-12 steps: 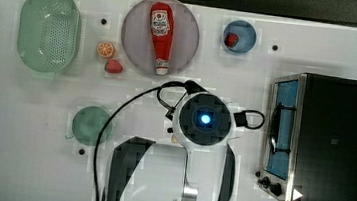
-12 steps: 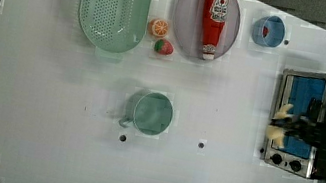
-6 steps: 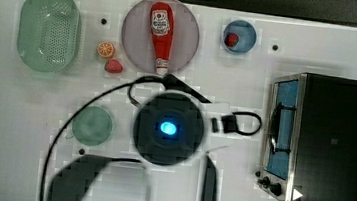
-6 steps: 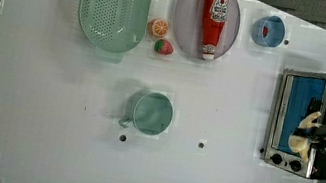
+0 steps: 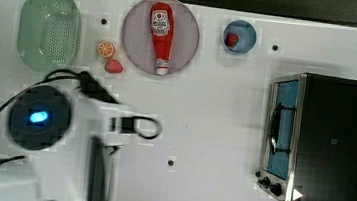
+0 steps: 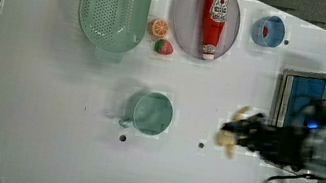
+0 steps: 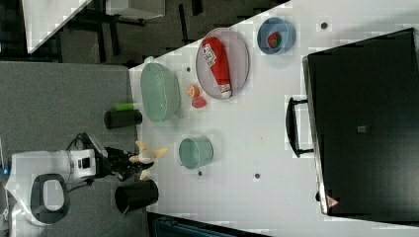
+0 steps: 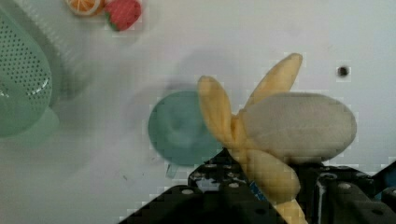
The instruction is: Pick Banana and place it in mug.
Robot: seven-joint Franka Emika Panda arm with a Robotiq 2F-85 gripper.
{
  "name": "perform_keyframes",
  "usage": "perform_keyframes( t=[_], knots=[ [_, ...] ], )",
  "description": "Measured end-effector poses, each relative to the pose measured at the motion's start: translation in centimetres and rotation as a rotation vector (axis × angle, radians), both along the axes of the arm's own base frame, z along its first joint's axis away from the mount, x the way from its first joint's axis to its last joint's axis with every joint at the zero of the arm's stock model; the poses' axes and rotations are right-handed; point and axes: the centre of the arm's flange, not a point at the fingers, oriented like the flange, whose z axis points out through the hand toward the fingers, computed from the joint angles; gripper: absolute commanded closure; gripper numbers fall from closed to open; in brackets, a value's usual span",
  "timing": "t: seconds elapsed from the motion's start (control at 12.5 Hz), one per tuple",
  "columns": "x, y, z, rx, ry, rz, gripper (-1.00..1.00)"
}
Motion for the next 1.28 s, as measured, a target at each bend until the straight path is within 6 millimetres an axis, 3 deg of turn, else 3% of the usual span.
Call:
perform_keyframes(
  t=[0.16, 0.32, 0.56, 0.88, 0.96, 1.04, 1.12, 1.28],
  knots=[
    [-2.2, 4.4, -3.3, -0.001, -0.06, -0.023, 0.34],
    [-3.1, 7.0, -6.8, 0.003, -0.089, -0.021, 0.34],
    [-2.3, 7.6, -12.6, 0.015, -0.029, -0.083, 0.29],
    [-0.1, 4.2, -20.8, 0.028, 0.056, -0.195, -0.63],
    [-0.3, 3.6, -22.5, 0.026, 0.076, -0.207, -0.86],
    [-0.6, 3.5, -23.2, 0.021, 0.09, -0.206, -1.0],
    [-0.6, 3.7, -23.0, 0.026, 0.076, -0.205, -1.0],
    [-0.3, 3.8, -21.2, 0.039, 0.037, -0.219, -1.0]
  ],
)
